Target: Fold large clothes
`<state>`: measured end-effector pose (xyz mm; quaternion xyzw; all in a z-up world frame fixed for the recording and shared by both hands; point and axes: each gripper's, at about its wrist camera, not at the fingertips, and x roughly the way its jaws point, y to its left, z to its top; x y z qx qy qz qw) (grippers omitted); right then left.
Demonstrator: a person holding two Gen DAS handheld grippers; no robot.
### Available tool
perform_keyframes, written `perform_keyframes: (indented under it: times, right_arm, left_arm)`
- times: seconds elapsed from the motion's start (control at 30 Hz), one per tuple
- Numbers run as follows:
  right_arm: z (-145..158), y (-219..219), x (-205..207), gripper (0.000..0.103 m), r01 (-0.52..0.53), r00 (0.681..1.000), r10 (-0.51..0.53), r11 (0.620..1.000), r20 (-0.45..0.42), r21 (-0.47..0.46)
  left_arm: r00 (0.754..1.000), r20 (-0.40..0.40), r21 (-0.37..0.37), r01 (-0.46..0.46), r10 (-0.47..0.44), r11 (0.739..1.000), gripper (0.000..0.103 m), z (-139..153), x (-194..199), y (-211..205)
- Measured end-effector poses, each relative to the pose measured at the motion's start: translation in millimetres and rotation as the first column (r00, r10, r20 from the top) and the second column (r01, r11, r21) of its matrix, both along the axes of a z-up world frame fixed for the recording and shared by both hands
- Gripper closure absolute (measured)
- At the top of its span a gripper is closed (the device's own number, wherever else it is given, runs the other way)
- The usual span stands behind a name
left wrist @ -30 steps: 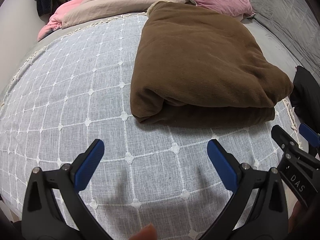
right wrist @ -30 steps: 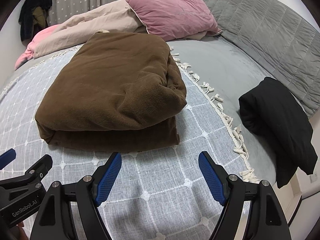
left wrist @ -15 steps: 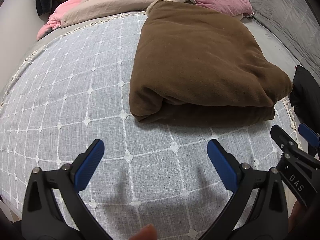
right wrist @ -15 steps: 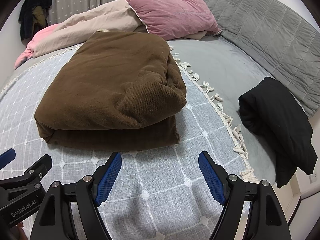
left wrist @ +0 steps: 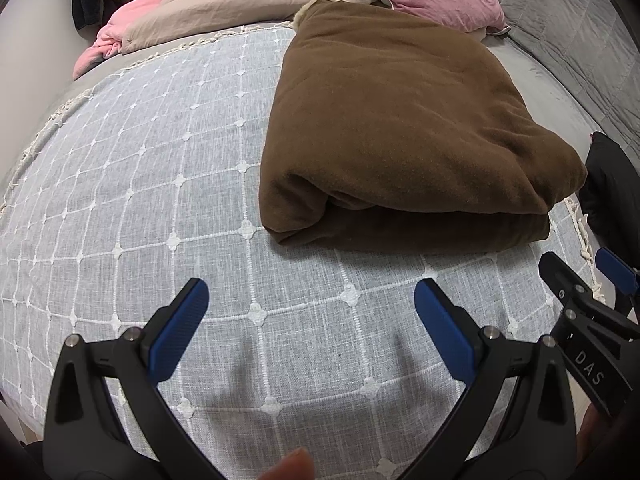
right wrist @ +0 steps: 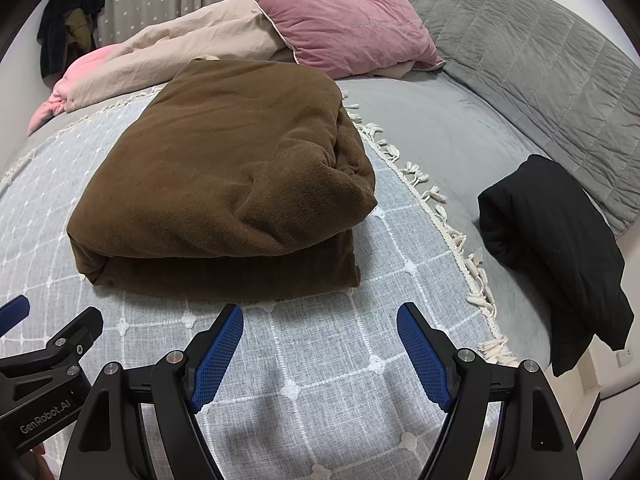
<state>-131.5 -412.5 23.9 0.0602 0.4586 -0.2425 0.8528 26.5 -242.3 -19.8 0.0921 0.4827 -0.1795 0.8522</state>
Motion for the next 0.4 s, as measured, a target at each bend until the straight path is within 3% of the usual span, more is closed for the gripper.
perform_keyframes:
  times: [0.4]
  right_arm:
    - [0.4,3.5,2.7,0.023,0.005,1.0,-0.005,1.0,-0.003,-0.004]
  left_arm:
    - [1.0,0.006,-0.012,0.005,-0.005,1.0,0.001,0.6,2.7,6.0]
